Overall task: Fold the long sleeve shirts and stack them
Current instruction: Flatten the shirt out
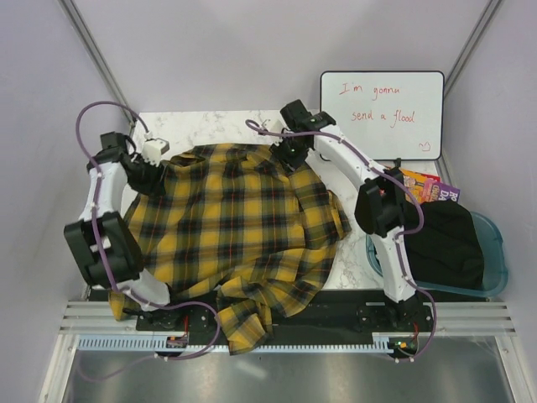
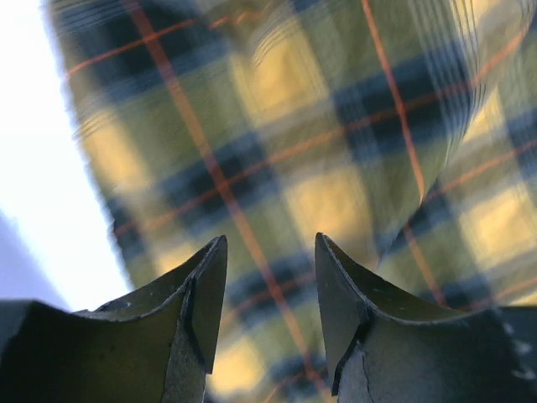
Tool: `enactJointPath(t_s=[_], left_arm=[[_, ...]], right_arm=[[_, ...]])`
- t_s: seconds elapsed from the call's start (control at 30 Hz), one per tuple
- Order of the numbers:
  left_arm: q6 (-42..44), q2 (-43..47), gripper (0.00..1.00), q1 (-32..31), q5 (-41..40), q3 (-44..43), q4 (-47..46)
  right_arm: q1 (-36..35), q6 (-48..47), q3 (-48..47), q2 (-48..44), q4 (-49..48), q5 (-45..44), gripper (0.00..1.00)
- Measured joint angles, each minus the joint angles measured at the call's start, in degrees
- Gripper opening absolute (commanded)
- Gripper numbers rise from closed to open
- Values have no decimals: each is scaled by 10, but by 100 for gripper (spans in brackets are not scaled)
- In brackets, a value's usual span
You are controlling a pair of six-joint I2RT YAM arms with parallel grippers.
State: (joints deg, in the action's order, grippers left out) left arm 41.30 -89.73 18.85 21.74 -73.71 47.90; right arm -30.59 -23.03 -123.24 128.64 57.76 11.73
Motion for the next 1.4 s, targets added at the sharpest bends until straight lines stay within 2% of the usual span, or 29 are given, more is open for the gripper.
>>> enactJointPath(t_s=[0.13,0.27,0.47,0.5,0.57,0.63,0.73,0.77,0.83,0.87,0.9,0.93,0.97,1.0,1.1,1.2,1.4], left_arm=[[-59,-98,59,-25,4,-31,-29],[-95,-149,60,-25,3,-57,-51],[-94,-160,42,-26,-26,-52,-89],[-91,-160,36,-26,-31,-43,-93],[-81,-158,30,-26,-47,-3,-105],[-67,-157,21,-23,-62,46,-107],[-40,-115,10,-15,-82,97,-108],[-31,-100,9,-11,-87,115,-106],[-8,-80,8,-3,-99,151,-95],[3,-72,11,0,-99,159,-89],[21,-59,16,4,-103,170,-78],[38,-51,23,10,-99,176,-62],[51,-44,37,15,-92,177,-46],[67,-34,42,24,-82,177,-25],[95,2,62,47,-29,162,25],[99,42,68,51,30,124,48],[65,52,74,43,113,46,27]], right_arm=[[-2,18,-44,64,-15,2,37],[-8,25,16,83,-37,5,37],[-23,19,126,45,-87,8,36],[-27,18,139,37,-92,10,36],[-37,12,178,16,-110,12,36],[-50,7,220,-9,-124,16,36],[-82,1,282,-50,-118,35,37],[-94,-4,294,-58,-104,49,37],[-110,-14,297,-64,-70,83,48],[-115,-18,292,-64,-56,101,53],[-116,-24,277,-64,-33,129,65],[-112,-25,256,-64,-14,149,68],[-103,-23,224,-62,1,168,70],[-91,-20,184,-60,6,184,74],[-42,15,50,-51,-35,209,77],[1,70,-41,-32,-128,200,80],[15,170,-93,74,-297,149,86]])
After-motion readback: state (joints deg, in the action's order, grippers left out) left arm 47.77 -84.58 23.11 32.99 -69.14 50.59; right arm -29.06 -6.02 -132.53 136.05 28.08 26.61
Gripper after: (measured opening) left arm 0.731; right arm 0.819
